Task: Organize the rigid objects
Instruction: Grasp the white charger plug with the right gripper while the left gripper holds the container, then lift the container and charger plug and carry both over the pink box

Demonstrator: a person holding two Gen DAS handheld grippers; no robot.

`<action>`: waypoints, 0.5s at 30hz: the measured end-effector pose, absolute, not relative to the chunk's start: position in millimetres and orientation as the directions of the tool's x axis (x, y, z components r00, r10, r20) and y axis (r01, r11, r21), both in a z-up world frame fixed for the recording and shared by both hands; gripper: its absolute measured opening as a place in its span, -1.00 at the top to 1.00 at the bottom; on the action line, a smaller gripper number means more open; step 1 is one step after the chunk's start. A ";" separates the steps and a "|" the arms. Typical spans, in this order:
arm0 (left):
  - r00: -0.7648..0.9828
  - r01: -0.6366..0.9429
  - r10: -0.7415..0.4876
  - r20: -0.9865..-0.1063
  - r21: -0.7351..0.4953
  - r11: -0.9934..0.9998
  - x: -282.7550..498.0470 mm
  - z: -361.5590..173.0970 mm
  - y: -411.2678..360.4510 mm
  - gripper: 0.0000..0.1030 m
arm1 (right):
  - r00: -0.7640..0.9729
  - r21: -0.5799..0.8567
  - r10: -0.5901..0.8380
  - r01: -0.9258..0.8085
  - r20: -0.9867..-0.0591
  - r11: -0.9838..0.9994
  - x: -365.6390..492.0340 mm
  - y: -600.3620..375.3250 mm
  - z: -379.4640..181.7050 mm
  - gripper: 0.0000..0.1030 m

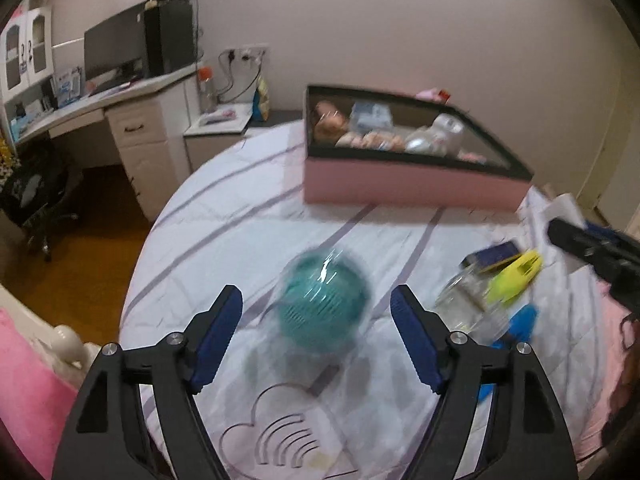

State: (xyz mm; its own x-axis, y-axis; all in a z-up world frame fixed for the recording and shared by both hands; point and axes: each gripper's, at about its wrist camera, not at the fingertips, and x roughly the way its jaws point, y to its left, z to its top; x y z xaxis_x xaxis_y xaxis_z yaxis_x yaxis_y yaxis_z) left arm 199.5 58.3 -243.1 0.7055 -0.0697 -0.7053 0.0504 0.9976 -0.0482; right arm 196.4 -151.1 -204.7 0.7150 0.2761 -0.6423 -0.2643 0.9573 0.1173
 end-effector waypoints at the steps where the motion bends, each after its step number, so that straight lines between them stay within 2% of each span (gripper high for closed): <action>1: 0.701 0.044 -0.061 -0.711 -0.042 0.998 199.8 -246.3 59.3 -0.62 | 0.711 0.120 0.279 -0.267 -0.646 0.956 195.5 -151.8 -206.5 0.20; 8: 0.679 -0.005 -0.054 -0.732 -0.077 0.997 214.1 -259.5 63.3 -0.73 | 0.687 0.158 0.308 -0.274 -0.658 0.949 197.6 -155.9 -219.7 0.20; 11: 0.687 -0.011 -0.059 -0.725 -0.092 0.996 221.5 -259.5 62.2 -0.71 | 0.678 0.163 0.314 -0.279 -0.665 0.946 200.1 -155.2 -222.5 0.20; 12: 0.685 -0.014 -0.059 -0.726 -0.094 0.996 223.8 -260.7 62.5 -0.57 | 0.675 0.163 0.315 -0.280 -0.667 0.946 201.3 -154.8 -223.3 0.20; 13: 0.683 -0.002 -0.076 -0.726 -0.106 0.994 225.3 -262.0 62.3 -0.13 | 0.673 0.163 0.315 -0.281 -0.669 0.946 201.8 -154.9 -224.3 0.20; 15: 0.681 0.009 -0.086 -0.727 -0.109 0.994 225.4 -263.2 61.4 -0.15 | 0.673 0.163 0.316 -0.282 -0.669 0.946 202.1 -153.7 -224.3 0.20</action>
State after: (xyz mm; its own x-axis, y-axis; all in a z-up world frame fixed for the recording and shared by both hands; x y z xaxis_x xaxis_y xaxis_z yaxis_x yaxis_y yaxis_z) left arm 225.4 61.4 -263.2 0.6812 -0.0857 -0.7271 0.0090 0.9940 -0.1088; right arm 202.1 -153.7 -224.3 0.6729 0.3158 -0.6690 -0.2819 0.9455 0.1628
